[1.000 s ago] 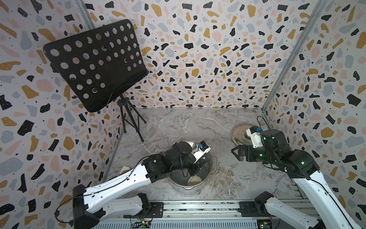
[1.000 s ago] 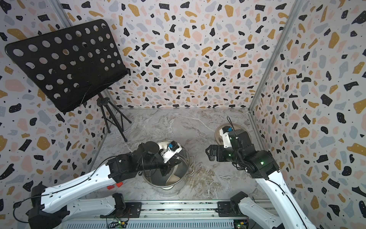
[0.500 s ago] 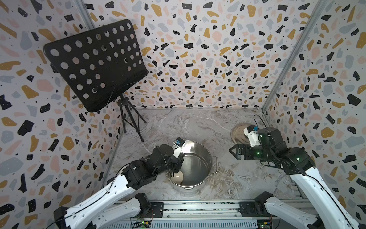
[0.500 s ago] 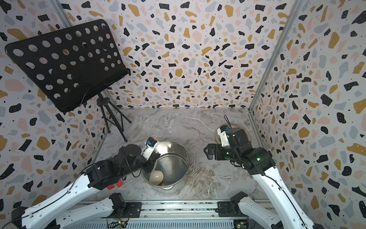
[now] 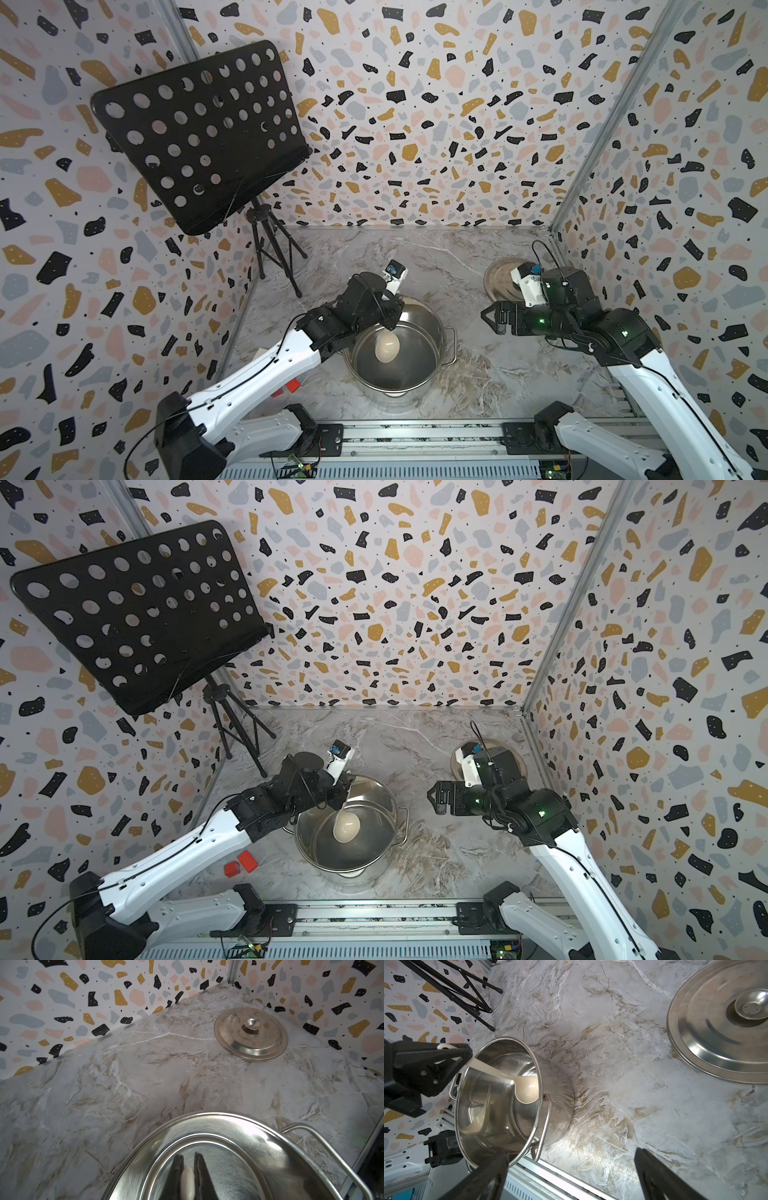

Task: Stir the soup with a spoon
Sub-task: Stir the soup in the pan with a stick.

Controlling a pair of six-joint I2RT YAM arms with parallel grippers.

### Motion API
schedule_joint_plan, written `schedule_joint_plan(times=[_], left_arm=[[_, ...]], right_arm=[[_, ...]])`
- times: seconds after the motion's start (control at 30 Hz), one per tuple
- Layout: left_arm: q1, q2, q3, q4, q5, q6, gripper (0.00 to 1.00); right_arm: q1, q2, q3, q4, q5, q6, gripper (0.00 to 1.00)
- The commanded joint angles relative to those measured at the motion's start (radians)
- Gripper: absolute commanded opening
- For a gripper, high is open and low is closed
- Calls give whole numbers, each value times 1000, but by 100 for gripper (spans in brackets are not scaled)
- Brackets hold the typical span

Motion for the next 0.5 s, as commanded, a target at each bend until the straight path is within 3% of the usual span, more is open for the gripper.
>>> schedule_joint_plan(times=[0.0, 0.27, 0.47], left_arm=[[2, 43, 71, 128, 107, 6, 0], [-95, 112, 118, 134, 191, 12, 0], [-190, 68, 81, 76, 217, 42, 0]], right_arm=[[2, -23, -4, 0, -2, -2, 100], [1, -46, -26, 1, 12, 6, 100], [1, -51, -32, -1, 16, 6, 100]])
